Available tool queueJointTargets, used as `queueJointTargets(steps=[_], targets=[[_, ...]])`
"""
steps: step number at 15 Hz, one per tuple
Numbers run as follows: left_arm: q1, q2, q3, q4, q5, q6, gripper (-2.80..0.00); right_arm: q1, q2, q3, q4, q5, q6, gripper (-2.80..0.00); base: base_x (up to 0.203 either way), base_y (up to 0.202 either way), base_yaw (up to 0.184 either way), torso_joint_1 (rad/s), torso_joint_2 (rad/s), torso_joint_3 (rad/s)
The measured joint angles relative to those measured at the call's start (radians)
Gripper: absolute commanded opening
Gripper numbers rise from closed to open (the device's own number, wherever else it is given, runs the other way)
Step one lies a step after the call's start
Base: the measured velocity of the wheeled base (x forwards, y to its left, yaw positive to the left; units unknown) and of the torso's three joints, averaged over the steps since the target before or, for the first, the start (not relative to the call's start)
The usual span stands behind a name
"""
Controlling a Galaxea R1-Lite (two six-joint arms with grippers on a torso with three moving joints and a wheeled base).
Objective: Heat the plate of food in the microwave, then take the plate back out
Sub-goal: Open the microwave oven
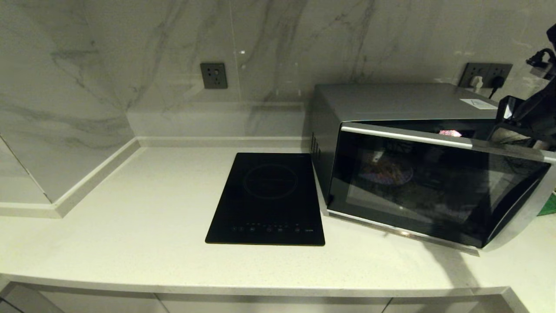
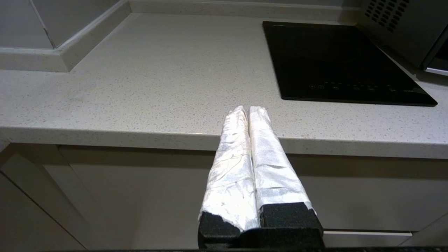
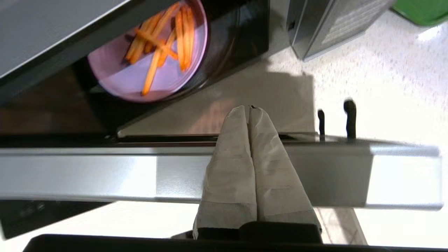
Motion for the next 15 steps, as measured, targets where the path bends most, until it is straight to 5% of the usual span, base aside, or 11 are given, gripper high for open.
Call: queueJointTargets(steps=[9,15], targets=[[0.000,0.000,0.000,0.000,0.000,0.000,-2.80,0.000,-0.078,0.039,0.054,-0.001,0.030,-2.80,0.000,0.000,0.000,0.000,0.00,0.000],[0.000,0.000,0.000,0.000,0.000,0.001,-2.80,0.003,-0.083,0.133,0.053,0.008,-0.019,-2.80,0.000,0.000,0.000,0.000,0.00,0.000]])
